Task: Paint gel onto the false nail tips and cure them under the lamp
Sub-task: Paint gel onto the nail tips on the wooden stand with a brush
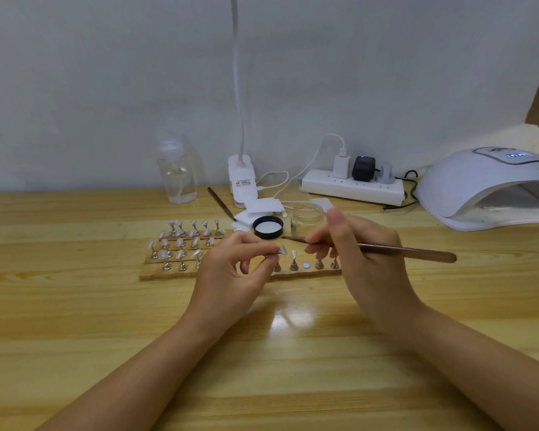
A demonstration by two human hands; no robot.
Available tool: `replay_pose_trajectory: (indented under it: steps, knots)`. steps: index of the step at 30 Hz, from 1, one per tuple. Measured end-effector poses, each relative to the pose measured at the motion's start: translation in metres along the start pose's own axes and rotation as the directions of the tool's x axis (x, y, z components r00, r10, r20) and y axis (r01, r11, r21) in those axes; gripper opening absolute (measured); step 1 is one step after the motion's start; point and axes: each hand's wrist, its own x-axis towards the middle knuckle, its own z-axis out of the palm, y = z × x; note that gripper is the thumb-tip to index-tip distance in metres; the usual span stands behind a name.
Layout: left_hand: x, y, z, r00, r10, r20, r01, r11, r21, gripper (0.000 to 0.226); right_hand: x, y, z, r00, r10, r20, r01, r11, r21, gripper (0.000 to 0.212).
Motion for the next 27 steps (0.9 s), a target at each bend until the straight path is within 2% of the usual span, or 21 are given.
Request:
replay_pose_trajectory:
  steps: [4, 9, 13, 16, 18, 22, 27]
  knots:
    - [0.0, 0.001, 0.0, 1.0, 0.006, 0.0, -0.006, 1.0, -0.011, 0.025, -0.004, 0.001, 0.0, 0.997, 0.071, 0.031, -0.071, 0.997, 0.013, 0.043]
    - [-0.001, 0.002, 0.0, 1.0, 0.006, 0.003, -0.006, 1.0, -0.021, 0.024, -0.004, 0.003, -0.001, 1.0, -0.019, -0.004, 0.019, 1.0, -0.017, 0.035]
    - [-0.001, 0.002, 0.0, 1.0, 0.014, 0.017, -0.013, 1.0, -0.022, 0.027, -0.008, 0.004, -0.002, 0.998, 0.061, 0.025, -0.061, 0.998, 0.021, 0.041]
    - [-0.001, 0.001, 0.0, 0.999, 0.022, 0.025, -0.022, 1.0, -0.01, 0.024, -0.007, 0.006, -0.003, 1.0, -0.018, -0.017, 0.019, 1.0, 0.004, 0.039]
    - [-0.002, 0.0, -0.001, 0.999, 0.024, 0.036, -0.024, 1.0, -0.002, 0.023, -0.007, 0.007, -0.004, 0.999, -0.05, 0.009, 0.05, 0.999, -0.02, 0.038]
    - [-0.003, 0.001, -0.001, 0.999, 0.025, 0.049, -0.025, 1.0, 0.005, 0.023, -0.01, 0.007, -0.004, 0.998, 0.053, 0.041, -0.055, 0.998, 0.035, 0.043]
    - [-0.003, 0.0, -0.001, 0.998, 0.022, 0.055, -0.022, 1.0, -0.008, 0.021, -0.009, 0.008, -0.004, 0.999, -0.033, 0.002, 0.033, 0.999, -0.009, 0.034]
